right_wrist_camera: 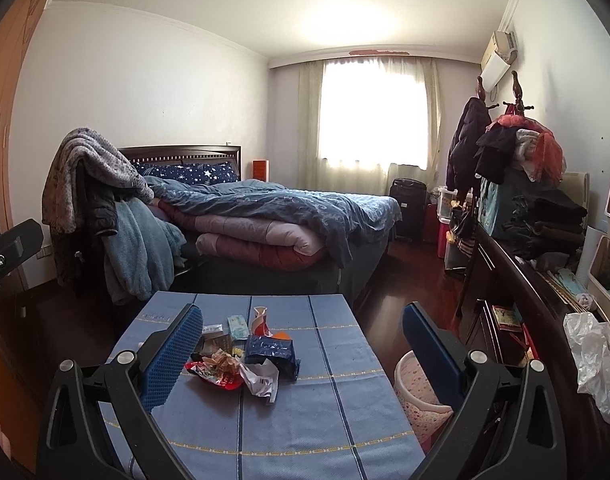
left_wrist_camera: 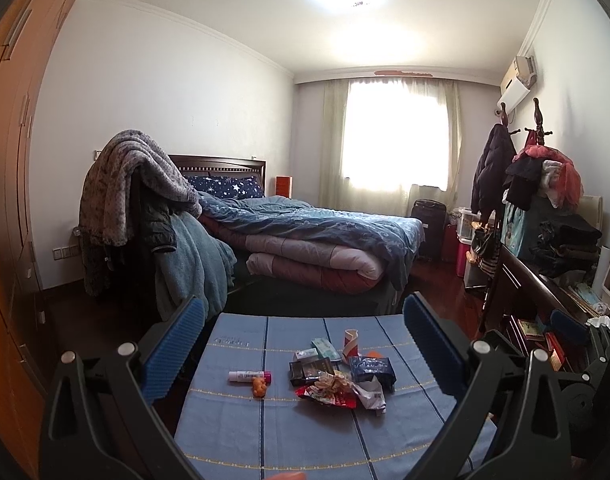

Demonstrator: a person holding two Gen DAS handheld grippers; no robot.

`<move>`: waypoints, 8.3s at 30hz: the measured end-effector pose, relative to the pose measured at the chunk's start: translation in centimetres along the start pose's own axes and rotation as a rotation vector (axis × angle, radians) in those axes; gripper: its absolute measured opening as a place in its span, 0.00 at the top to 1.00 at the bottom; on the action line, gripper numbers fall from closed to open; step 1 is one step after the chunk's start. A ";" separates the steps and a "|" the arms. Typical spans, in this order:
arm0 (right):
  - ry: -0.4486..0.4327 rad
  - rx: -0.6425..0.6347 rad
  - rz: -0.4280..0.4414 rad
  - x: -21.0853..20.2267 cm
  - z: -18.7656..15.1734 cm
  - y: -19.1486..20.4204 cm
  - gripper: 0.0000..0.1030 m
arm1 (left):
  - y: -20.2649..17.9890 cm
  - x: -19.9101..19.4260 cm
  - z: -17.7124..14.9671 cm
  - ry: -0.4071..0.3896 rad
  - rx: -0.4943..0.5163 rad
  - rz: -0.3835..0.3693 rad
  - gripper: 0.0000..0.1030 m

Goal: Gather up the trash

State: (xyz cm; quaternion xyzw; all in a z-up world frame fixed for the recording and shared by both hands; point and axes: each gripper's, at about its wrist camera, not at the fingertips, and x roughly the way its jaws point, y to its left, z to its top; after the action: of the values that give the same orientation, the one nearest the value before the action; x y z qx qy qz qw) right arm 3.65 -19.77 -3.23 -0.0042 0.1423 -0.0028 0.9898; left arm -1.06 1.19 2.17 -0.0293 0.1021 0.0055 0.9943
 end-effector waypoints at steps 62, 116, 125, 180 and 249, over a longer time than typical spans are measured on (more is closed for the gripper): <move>0.398 -0.019 0.133 18.6 -11.0 -1.0 0.04 | -1.2 24.6 -14.3 0.511 0.039 -0.011 0.03; 0.616 0.074 0.402 22.6 -14.4 -0.2 0.59 | 3.1 26.5 -16.4 0.583 -0.105 0.008 0.75; 0.527 0.120 0.354 17.7 -12.8 -5.2 0.58 | -5.5 23.7 -13.3 0.508 -0.018 -0.233 0.75; 0.522 0.408 -0.219 31.9 -19.9 -35.6 0.32 | -43.4 42.7 -21.5 0.763 0.131 -0.763 0.41; 0.560 -0.043 0.237 24.4 -12.8 2.3 0.04 | 8.9 39.0 -21.8 0.718 -0.019 0.150 0.04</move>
State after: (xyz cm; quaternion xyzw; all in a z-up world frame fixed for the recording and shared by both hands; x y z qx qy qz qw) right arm 23.50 -17.77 -22.37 -0.0077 0.4091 0.1149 0.9052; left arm 32.52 8.97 -27.59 -0.0312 0.4463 0.0689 0.8917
